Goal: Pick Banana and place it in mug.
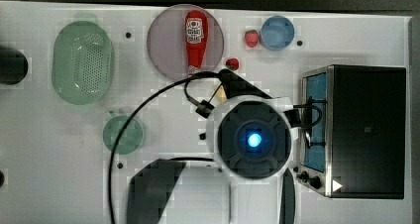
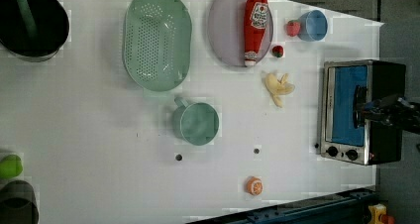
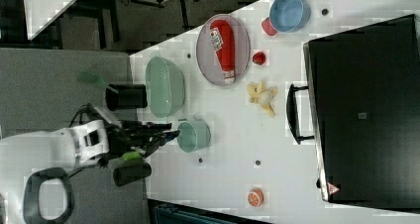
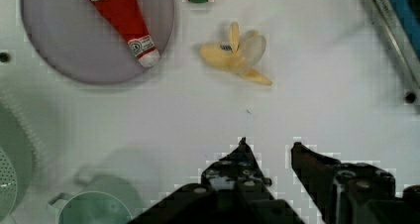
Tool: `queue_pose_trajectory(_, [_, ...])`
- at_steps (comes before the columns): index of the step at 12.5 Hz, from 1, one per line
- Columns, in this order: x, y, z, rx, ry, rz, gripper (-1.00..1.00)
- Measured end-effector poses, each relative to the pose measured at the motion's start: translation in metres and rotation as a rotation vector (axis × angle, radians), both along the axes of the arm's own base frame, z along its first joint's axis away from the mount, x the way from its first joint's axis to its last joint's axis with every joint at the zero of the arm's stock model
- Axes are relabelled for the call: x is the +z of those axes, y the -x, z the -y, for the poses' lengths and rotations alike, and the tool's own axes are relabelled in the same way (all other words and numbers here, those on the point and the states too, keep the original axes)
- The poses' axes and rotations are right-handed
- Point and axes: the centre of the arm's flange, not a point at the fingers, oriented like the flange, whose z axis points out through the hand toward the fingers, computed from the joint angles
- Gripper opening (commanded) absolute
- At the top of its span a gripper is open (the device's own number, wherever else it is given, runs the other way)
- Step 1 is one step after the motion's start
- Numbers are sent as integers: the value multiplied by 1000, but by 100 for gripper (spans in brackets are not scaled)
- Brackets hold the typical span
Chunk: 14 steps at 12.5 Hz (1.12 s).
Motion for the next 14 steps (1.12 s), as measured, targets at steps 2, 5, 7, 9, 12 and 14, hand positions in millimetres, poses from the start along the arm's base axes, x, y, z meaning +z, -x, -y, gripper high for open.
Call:
queue_pose_trajectory(2, [6, 10, -16, 5, 8, -6, -26])
queue_pose_trajectory(5, [-10, 18, -79, -5, 40, -65, -26])
queue_pose_trajectory(7, [-30, 22, -146, -5, 41, -93, -26])
queue_pose_trajectory(9, [-58, 39, -205, -19, -2, -163, -26])
queue_pose_trajectory(12, [-90, 43, -264, -40, -23, -141, -26])
queue_pose_trajectory(14, [-116, 39, -290, -46, -46, -127, -26])
